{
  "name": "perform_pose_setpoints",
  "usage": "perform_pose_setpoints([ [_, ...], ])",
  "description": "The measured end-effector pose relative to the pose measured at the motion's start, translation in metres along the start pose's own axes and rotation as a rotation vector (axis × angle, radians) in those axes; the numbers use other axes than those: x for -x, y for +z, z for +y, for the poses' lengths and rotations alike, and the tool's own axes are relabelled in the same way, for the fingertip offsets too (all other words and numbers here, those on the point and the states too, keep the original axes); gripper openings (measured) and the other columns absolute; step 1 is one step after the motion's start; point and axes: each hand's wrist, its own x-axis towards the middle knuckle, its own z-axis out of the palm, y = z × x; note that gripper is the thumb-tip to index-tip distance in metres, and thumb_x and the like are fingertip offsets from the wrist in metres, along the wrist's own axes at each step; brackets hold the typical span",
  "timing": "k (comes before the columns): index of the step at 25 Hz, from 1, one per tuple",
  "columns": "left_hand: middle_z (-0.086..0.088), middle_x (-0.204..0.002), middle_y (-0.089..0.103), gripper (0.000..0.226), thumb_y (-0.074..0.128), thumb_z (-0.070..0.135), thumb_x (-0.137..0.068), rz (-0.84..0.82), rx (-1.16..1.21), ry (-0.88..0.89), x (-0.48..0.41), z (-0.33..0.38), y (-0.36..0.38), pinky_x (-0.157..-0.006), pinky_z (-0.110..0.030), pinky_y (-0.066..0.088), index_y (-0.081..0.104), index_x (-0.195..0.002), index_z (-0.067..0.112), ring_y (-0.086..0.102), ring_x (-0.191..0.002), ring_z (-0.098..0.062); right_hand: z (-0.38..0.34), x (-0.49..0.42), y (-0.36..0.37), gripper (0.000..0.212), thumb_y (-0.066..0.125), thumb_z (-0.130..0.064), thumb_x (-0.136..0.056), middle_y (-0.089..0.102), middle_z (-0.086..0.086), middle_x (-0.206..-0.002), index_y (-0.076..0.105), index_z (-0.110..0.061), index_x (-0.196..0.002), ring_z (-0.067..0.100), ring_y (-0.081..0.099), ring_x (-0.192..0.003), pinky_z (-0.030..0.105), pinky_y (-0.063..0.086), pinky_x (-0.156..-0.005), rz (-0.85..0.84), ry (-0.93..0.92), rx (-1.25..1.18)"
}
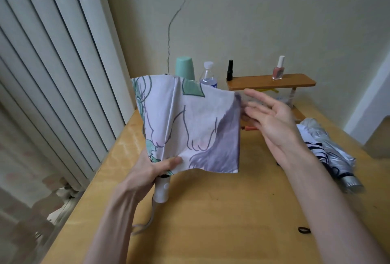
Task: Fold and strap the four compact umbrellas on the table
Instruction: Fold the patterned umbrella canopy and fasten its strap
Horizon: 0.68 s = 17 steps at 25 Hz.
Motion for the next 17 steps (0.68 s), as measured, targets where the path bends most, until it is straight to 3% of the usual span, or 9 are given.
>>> perform_pose_setpoints([
  [2, -0.032, -0.103, 0.068, 0.059, 0.094, 0.025, -0.068, 0.033, 0.038, 0.022, -0.001, 0.001, 0.007, -0.078, -0.048, 0.052, 0.068, -0.119, 0.012, 0.063, -0.085, -0.039, 0.0, 0.002, 0.003, 0.031, 0.07, -0.018, -0.101, 0.08, 0.003, -0.113, 0.067, -0.022, -0.131, 0.016, 0.077, -0.102, 0.029, 0.061, -0.087, -0.064, 0.079, -0.028],
  [4, -0.025, -0.097, 0.068, 0.055, 0.093, 0.023, -0.068, 0.059, 0.043, 0.041, -0.001, 0.004, 0.013, -0.067, -0.039, 0.055, 0.07, -0.118, 0.013, 0.064, -0.074, -0.036, 0.006, 0.004, 0.004, 0.034, 0.076, -0.041, -0.092, 0.08, -0.003, -0.109, 0.072, -0.025, -0.122, 0.015, 0.076, -0.103, 0.033, 0.059, -0.091, -0.138, 0.111, 0.129],
  [5, -0.027, -0.096, 0.068, 0.054, 0.093, 0.025, -0.067, 0.064, 0.039, 0.05, -0.001, 0.004, 0.014, -0.066, -0.038, 0.054, 0.071, -0.116, 0.014, 0.063, -0.074, -0.036, 0.01, 0.004, 0.005, 0.031, 0.079, -0.042, -0.088, 0.081, -0.005, -0.103, 0.075, -0.024, -0.113, 0.012, 0.076, -0.1, 0.031, 0.058, -0.088, -0.137, 0.087, 0.197],
  [8, -0.033, -0.111, 0.07, 0.053, 0.093, 0.023, -0.066, 0.133, 0.087, 0.069, -0.004, 0.002, 0.013, -0.077, -0.047, 0.051, 0.073, -0.116, 0.022, 0.062, -0.087, -0.039, 0.017, 0.003, 0.012, 0.008, 0.083, -0.023, -0.088, 0.078, -0.007, -0.082, 0.077, -0.019, -0.09, 0.005, 0.073, -0.08, 0.019, 0.055, -0.075, -0.04, -0.079, 0.273],
  [10, -0.023, -0.104, 0.074, 0.043, 0.091, 0.018, -0.067, 0.167, 0.133, 0.071, -0.005, 0.002, 0.017, -0.073, -0.042, 0.052, 0.078, -0.105, 0.032, 0.06, -0.087, -0.039, 0.02, 0.003, 0.015, 0.01, 0.084, -0.015, -0.087, 0.077, -0.009, -0.082, 0.076, -0.019, -0.09, 0.004, 0.073, -0.08, 0.015, 0.055, -0.075, 0.008, -0.12, 0.24],
  [14, -0.01, -0.096, 0.077, 0.034, 0.09, 0.016, -0.068, 0.164, 0.128, 0.055, -0.004, 0.005, 0.028, -0.062, -0.032, 0.054, 0.081, -0.091, 0.039, 0.06, -0.085, -0.038, 0.024, 0.003, 0.013, 0.02, 0.082, -0.022, -0.09, 0.079, -0.012, -0.102, 0.074, -0.025, -0.108, -0.001, 0.073, -0.098, 0.015, 0.056, -0.083, -0.113, -0.033, 0.192],
  [16, -0.01, -0.101, 0.078, 0.037, 0.095, 0.025, -0.065, 0.181, 0.181, 0.051, -0.003, 0.006, 0.029, -0.065, -0.033, 0.059, 0.08, -0.098, 0.03, 0.068, -0.087, -0.034, 0.026, 0.006, 0.015, 0.011, 0.075, -0.025, -0.097, 0.079, -0.021, -0.095, 0.074, -0.035, -0.1, -0.007, 0.072, -0.096, 0.012, 0.056, -0.084, -0.13, -0.016, 0.27],
  [17, -0.008, -0.101, 0.077, 0.043, 0.098, 0.034, -0.061, 0.198, 0.209, 0.041, -0.004, 0.007, 0.028, -0.064, -0.032, 0.059, 0.08, -0.1, 0.028, 0.07, -0.086, -0.028, 0.027, 0.007, 0.015, 0.017, 0.072, -0.022, -0.1, 0.078, -0.024, -0.088, 0.073, -0.038, -0.094, -0.008, 0.072, -0.092, 0.011, 0.055, -0.081, -0.093, -0.037, 0.297],
])
